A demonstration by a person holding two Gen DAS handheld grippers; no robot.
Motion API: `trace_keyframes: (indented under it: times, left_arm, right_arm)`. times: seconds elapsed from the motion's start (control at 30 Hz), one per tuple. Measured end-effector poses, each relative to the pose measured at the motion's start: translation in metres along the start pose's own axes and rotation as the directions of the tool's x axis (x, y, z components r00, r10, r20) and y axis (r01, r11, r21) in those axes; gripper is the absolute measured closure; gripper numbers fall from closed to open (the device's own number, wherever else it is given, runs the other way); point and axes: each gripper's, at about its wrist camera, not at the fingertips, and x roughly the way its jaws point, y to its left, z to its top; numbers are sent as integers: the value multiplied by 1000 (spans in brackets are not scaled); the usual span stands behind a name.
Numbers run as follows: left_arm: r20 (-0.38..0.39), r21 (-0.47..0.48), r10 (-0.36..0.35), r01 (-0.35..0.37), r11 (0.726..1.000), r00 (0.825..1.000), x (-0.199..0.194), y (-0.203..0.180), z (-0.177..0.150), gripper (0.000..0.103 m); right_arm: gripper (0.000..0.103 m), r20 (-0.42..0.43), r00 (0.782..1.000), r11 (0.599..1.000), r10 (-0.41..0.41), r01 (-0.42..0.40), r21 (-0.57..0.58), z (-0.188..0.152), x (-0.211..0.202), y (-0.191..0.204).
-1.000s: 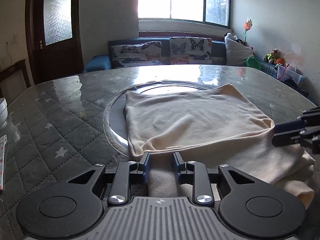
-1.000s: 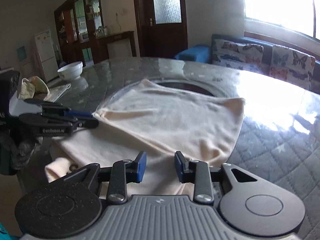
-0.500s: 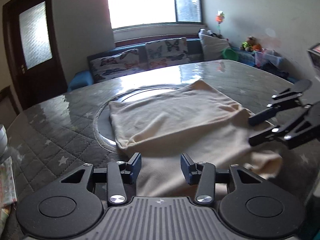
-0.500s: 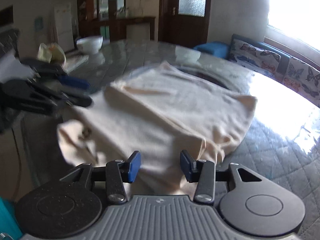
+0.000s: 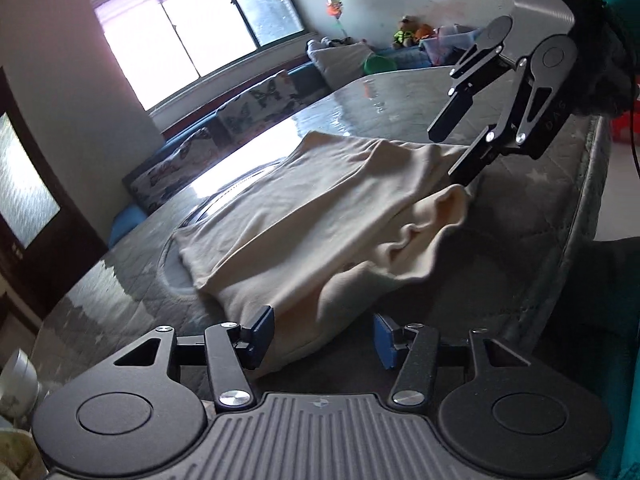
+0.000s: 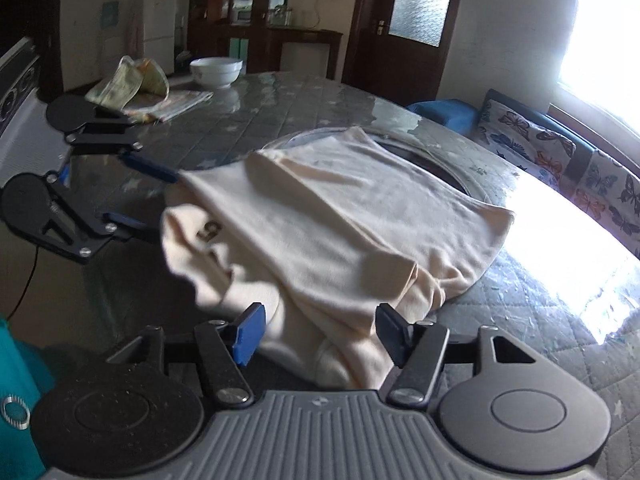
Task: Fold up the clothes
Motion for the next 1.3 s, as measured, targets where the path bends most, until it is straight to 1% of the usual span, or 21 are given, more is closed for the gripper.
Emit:
trace_keyframes:
  times: [0.1, 0.13, 0.17, 0.2, 0.23, 0.27, 0.37, 0.47, 0.6, 0.63, 0.67, 0.7, 0.73, 0.77, 0.8, 0.87, 0.93, 0.97, 1.07, 1.2, 1.3]
  left_arm:
    - [29, 25, -2, 1, 1000, 1000, 8, -6, 4, 47]
    - [35, 28, -5, 4, 1000, 999, 10, -6, 5, 51]
    - [41, 30, -7, 6, 1000, 999, 12, -6, 6, 60]
    - [46, 28, -12, 11, 1000, 999, 13, -5, 7, 64]
    - [50, 20, -18, 17, 1000, 999, 14, -3, 9, 72]
    - [55, 10, -23, 23, 1000, 998, 15, 0, 10, 79]
    - [69, -54, -28, 32, 998, 997, 18, 12, 18, 90]
    - [78, -145, -34, 45, 988, 996, 24, 28, 26, 92]
    - [77, -224, -50, 66, 972, 996, 32, 42, 33, 92]
    - [74, -239, -55, 71, 968, 996, 35, 45, 33, 92]
    - [72, -253, -59, 76, 965, 996, 37, 48, 34, 92]
    - [69, -259, -57, 73, 963, 996, 39, 49, 35, 92]
    - [67, -260, -60, 76, 963, 996, 39, 50, 34, 92]
    - [66, -259, -65, 80, 963, 996, 39, 51, 33, 88]
    - [63, -252, -62, 76, 965, 996, 37, 50, 31, 87]
    - [55, -226, -50, 61, 972, 997, 31, 47, 27, 71]
    - [46, -193, -40, 48, 980, 998, 26, 43, 22, 67]
    - [43, -181, -38, 45, 982, 998, 23, 41, 19, 63]
    - [34, -134, -37, 41, 990, 999, 16, 34, 9, 58]
    - [7, -55, -16, 17, 998, 1000, 18, 23, -1, 57]
    - [18, -2, 22, -22, 1000, 1000, 22, 17, -3, 57]
  right_arm:
    - [34, -10, 1000, 999, -10, 9, -41, -5, -3, 6]
    - [32, -8, 1000, 998, -13, 13, -55, -7, -4, 8]
    - [31, -6, 1000, 998, -15, 15, -65, -8, -4, 10]
    - [30, -2, 1000, 996, -18, 17, -82, -10, -5, 12]
    - [28, 2, 1000, 995, -20, 20, -98, -11, -5, 14]
    - [27, 6, 1000, 994, -20, 20, -108, -12, -4, 15]
    - [26, 16, 1000, 990, -19, 21, -139, -14, -1, 19]
    - [26, 40, 999, 985, -15, 21, -171, -12, 4, 22]
    - [28, 60, 998, 984, -4, 15, -177, -6, 15, 22]
    - [32, 57, 998, 985, -1, 11, -174, -4, 19, 21]
    - [40, 53, 999, 986, 2, 7, -169, -3, 21, 20]
    - [45, 43, 999, 989, 9, -2, -146, 0, 26, 17]
    - [57, 33, 999, 992, 15, -11, -125, 2, 30, 13]
    - [67, 28, 999, 994, 16, -13, -111, 4, 31, 11]
    - [70, 21, 1000, 996, 21, -19, -93, 6, 32, 8]
    - [82, 16, 999, 997, 32, -30, -67, 9, 32, 2]
    - [85, 17, 999, 998, 51, -51, -30, 12, 32, -5]
    - [86, 16, 998, 998, 60, -59, -12, 13, 32, -8]
    - [88, 18, 997, 997, 73, -73, 23, 15, 31, -13]
    - [89, 27, 997, 996, 73, -75, 54, 16, 31, -16]
    - [91, 28, 997, 996, 72, -74, 53, 16, 31, -14]
